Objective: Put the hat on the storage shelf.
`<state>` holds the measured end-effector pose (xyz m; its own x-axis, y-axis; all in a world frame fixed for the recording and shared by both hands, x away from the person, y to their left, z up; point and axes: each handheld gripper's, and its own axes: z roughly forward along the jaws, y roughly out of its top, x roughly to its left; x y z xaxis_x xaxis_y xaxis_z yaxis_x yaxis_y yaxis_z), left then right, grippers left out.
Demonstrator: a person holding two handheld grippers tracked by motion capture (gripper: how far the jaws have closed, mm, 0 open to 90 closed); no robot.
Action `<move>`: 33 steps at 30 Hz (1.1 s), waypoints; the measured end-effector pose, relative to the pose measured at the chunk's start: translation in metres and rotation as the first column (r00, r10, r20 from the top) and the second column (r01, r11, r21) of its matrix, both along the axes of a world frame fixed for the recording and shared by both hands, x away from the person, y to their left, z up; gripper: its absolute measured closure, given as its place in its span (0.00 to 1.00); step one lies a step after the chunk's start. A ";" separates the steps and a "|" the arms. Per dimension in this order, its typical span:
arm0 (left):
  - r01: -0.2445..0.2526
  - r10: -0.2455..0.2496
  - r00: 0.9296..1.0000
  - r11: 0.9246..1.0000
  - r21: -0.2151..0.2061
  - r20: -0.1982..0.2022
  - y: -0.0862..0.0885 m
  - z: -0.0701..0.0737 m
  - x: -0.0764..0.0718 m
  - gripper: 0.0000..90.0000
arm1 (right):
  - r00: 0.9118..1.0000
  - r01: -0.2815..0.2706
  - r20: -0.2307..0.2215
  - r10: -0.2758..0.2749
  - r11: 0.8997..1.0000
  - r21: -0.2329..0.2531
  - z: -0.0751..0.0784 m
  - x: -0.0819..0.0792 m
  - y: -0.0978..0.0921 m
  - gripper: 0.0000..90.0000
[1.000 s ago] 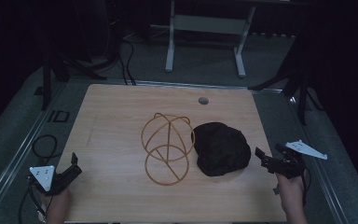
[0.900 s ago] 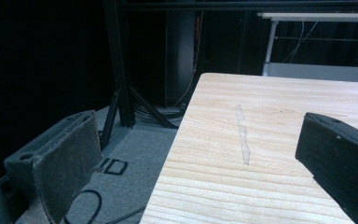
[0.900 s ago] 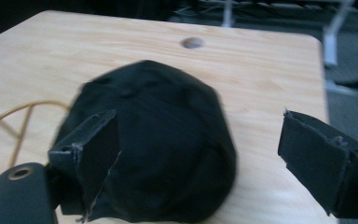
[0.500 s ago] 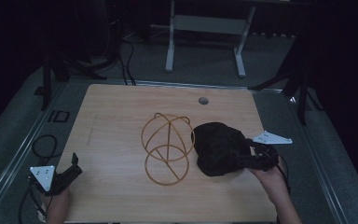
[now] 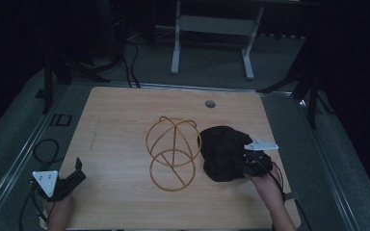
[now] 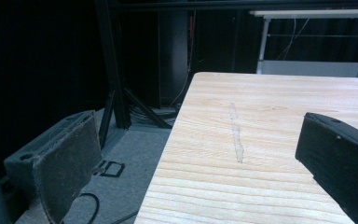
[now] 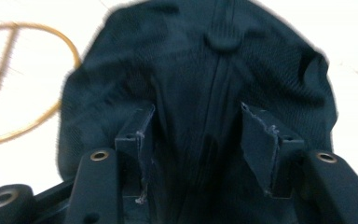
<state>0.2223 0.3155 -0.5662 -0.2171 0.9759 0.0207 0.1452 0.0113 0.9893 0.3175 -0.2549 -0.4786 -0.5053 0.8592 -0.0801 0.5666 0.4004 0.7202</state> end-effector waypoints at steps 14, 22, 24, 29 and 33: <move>0.002 -0.002 1.000 1.000 -0.005 0.003 0.000 0.000 0.000 0.01 | 0.998 0.049 0.048 -0.048 0.999 -0.010 -0.024 0.003 0.004 0.97; 0.007 -0.007 1.000 1.000 -0.009 0.004 0.001 0.000 0.000 0.01 | 0.984 0.085 0.157 -0.089 0.996 0.031 -0.020 -0.004 0.006 0.97; 0.009 -0.009 1.000 1.000 -0.010 0.005 0.001 0.000 0.000 0.01 | 0.977 0.085 0.191 -0.092 0.995 0.048 -0.019 -0.006 0.006 0.97; 0.008 -0.008 1.000 1.000 -0.011 0.005 0.001 0.000 0.000 0.01 | 0.967 0.093 0.226 -0.115 0.990 0.105 -0.012 -0.009 0.005 0.97; 0.009 -0.009 1.000 1.000 -0.013 0.011 0.001 0.000 -0.001 0.01 | 0.958 0.101 0.256 -0.131 0.987 0.126 -0.006 -0.012 0.005 0.97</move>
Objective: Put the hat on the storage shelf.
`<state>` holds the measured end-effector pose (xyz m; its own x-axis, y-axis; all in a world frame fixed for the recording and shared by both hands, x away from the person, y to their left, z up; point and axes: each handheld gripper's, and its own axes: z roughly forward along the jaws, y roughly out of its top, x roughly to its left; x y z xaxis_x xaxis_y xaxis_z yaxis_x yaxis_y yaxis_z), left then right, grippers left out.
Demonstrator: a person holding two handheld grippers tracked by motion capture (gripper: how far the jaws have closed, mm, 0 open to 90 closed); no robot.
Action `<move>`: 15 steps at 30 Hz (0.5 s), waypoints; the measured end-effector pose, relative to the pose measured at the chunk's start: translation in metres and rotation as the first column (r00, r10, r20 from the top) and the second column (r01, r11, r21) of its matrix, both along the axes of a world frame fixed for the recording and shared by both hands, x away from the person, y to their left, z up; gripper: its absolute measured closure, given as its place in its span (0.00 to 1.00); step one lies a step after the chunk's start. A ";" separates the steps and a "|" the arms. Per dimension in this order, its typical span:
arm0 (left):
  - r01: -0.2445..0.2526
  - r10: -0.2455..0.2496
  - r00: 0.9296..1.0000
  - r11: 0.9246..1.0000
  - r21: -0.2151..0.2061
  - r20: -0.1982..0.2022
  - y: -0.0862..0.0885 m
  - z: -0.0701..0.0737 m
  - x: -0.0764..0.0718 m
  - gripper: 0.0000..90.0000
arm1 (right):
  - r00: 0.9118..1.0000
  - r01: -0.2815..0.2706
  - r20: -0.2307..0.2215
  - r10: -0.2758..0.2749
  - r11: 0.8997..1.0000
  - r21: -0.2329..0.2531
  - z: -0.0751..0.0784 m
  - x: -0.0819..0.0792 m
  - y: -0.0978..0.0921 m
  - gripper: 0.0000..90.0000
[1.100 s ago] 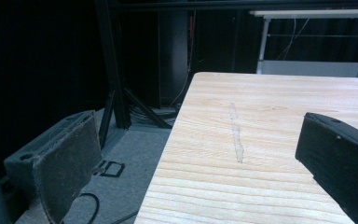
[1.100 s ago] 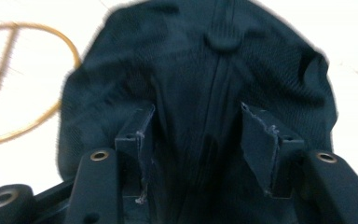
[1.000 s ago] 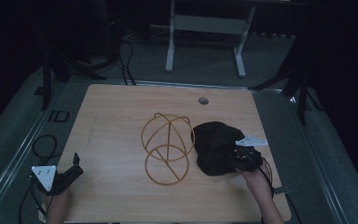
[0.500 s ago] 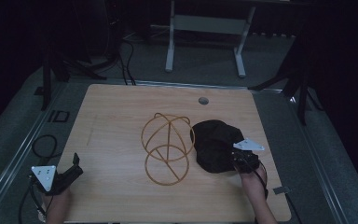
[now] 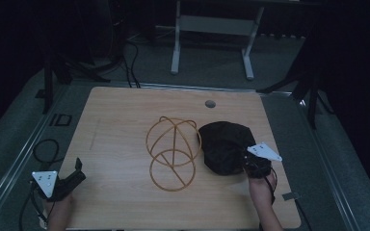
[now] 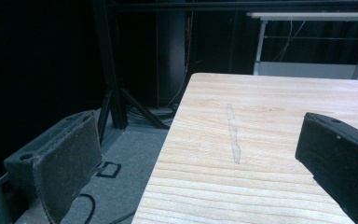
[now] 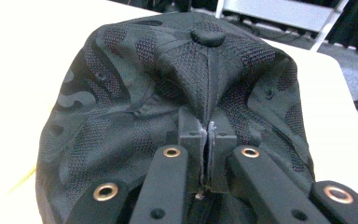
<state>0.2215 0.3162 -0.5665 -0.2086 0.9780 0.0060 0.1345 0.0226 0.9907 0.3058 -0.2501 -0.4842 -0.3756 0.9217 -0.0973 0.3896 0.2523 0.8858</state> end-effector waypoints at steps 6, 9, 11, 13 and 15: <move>0.001 -0.001 1.000 1.000 -0.003 -0.005 0.000 0.000 0.000 0.01 | 0.998 0.006 0.062 -0.008 1.000 0.028 0.013 -0.005 -0.002 0.97; 0.000 0.000 1.000 1.000 -0.004 -0.005 0.000 0.000 0.000 0.01 | 0.996 0.014 0.085 -0.017 0.999 0.035 0.020 -0.007 -0.002 0.97; -0.001 0.001 1.000 1.000 -0.004 -0.005 0.000 0.000 0.000 0.01 | 0.995 0.016 0.097 -0.020 0.999 0.034 0.024 -0.008 -0.002 0.97; 0.000 0.000 1.000 1.000 -0.004 -0.005 0.001 0.000 0.000 0.01 | 0.993 0.017 0.113 -0.021 0.999 0.039 0.028 -0.009 -0.002 0.97; 0.000 0.000 1.000 1.000 -0.002 -0.005 0.000 0.000 0.000 0.01 | 0.992 0.017 0.123 -0.023 0.999 0.045 0.033 -0.010 -0.003 0.97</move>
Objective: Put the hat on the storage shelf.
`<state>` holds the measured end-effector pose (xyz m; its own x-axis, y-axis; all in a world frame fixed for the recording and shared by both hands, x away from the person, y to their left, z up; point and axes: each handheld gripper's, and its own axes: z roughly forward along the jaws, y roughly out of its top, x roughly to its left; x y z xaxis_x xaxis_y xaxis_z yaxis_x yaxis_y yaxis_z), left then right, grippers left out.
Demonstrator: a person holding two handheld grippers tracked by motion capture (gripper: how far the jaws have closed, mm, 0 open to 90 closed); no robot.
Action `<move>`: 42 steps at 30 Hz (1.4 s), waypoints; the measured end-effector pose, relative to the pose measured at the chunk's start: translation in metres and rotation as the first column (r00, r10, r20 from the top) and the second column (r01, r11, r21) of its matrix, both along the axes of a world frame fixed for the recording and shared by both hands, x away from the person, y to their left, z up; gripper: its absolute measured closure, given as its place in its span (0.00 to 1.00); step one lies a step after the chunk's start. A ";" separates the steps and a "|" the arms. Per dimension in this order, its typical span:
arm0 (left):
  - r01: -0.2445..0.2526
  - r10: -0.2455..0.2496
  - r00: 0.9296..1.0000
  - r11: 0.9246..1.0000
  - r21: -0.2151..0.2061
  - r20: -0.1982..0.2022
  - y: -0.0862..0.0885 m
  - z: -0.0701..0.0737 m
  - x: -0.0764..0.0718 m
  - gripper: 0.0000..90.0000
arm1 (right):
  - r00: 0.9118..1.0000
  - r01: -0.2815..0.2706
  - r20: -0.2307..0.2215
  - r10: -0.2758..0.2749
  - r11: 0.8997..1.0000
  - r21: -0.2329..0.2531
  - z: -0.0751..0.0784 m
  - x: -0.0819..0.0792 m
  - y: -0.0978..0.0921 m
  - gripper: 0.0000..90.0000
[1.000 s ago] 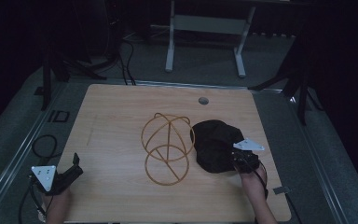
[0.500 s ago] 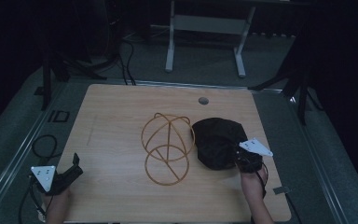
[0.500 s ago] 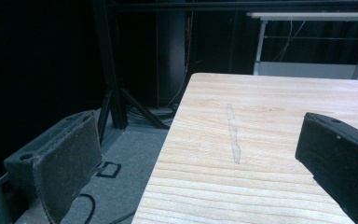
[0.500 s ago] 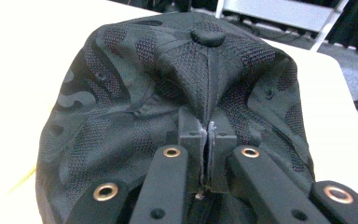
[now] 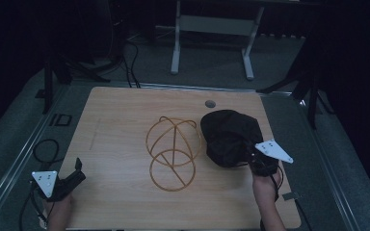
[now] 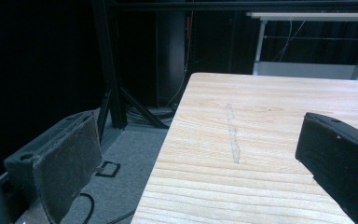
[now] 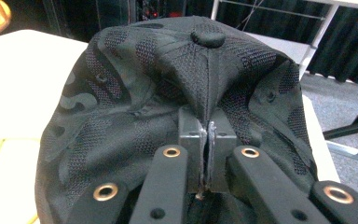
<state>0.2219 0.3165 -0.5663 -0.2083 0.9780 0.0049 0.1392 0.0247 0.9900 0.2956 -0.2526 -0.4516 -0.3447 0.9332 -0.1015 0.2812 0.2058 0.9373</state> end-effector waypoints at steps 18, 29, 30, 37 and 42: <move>0.001 -0.001 1.000 1.000 0.001 -0.005 0.000 0.000 0.000 0.01 | 0.990 -0.010 0.144 0.006 0.999 0.032 0.059 -0.009 -0.004 0.97; 0.002 -0.002 1.000 1.000 -0.001 -0.003 0.000 0.000 0.000 0.01 | 0.969 -0.057 0.243 0.043 0.997 0.048 0.102 -0.021 0.006 0.97; 0.003 -0.003 1.000 1.000 0.002 -0.005 0.000 0.000 0.000 0.01 | 0.968 -0.061 0.248 0.047 0.997 0.047 0.105 -0.021 0.008 0.97; 0.004 -0.004 1.000 1.000 0.004 -0.008 0.000 0.000 0.000 0.01 | 0.955 -0.102 0.284 0.084 0.994 0.046 0.125 -0.029 0.018 0.97; 0.004 -0.004 1.000 1.000 0.001 -0.007 0.000 0.000 0.000 0.01 | 0.946 -0.136 0.303 0.113 0.989 0.056 0.135 -0.034 0.026 0.97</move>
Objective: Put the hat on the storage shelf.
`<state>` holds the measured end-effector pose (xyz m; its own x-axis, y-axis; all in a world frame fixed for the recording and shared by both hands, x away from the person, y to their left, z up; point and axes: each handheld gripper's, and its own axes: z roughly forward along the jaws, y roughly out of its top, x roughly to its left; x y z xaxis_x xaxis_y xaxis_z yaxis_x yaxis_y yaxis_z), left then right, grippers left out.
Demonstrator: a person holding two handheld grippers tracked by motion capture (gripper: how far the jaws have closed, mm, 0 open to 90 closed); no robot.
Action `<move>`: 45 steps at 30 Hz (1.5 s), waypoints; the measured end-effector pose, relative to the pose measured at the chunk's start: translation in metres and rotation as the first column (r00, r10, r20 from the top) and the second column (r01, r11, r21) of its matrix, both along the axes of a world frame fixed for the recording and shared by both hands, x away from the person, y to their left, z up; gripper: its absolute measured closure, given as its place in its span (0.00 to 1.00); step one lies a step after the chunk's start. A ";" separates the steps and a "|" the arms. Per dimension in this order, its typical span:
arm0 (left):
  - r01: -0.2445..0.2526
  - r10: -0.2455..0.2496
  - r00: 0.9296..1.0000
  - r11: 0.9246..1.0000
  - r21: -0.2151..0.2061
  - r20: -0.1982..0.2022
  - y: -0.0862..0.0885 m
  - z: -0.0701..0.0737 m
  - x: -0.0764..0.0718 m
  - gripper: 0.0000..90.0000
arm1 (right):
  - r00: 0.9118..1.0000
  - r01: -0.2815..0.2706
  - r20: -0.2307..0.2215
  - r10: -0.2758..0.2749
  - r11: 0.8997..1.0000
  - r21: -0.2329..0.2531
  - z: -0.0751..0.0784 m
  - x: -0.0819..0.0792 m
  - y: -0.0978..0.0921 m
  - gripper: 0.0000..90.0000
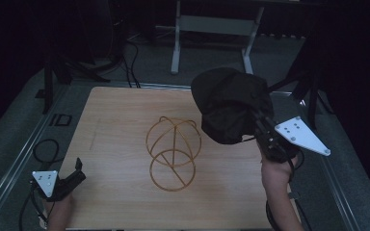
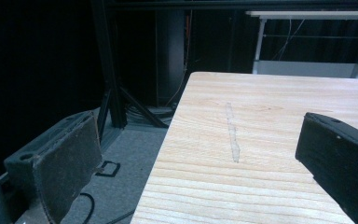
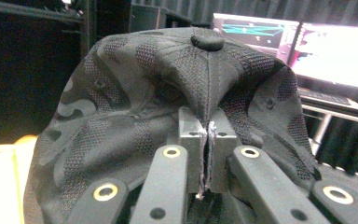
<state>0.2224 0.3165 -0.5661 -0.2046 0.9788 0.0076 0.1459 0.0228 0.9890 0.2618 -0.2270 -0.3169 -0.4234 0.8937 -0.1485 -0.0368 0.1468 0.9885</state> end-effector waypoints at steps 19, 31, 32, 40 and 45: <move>0.000 0.000 1.000 1.000 -0.004 0.001 0.000 0.000 0.000 0.01 | 0.985 -0.169 0.031 0.169 0.986 -0.009 0.016 -0.012 0.051 0.97; 0.003 -0.003 1.000 1.000 -0.004 0.004 0.001 0.000 0.000 0.01 | 0.961 -0.277 0.016 0.277 0.960 -0.034 0.013 -0.019 0.090 0.97; 0.003 -0.003 1.000 1.000 -0.005 0.004 0.001 0.000 0.000 0.01 | 0.958 -0.285 0.012 0.285 0.958 -0.034 0.012 -0.019 0.092 0.97; 0.004 -0.004 1.000 1.000 -0.004 0.003 0.001 0.000 0.000 0.01 | 0.946 -0.323 -0.023 0.322 0.945 -0.047 -0.001 -0.019 0.105 0.97; 0.005 -0.005 1.000 1.000 -0.007 0.003 0.001 0.000 0.000 0.01 | 0.943 -0.330 -0.058 0.326 0.942 -0.062 -0.016 -0.016 0.110 0.97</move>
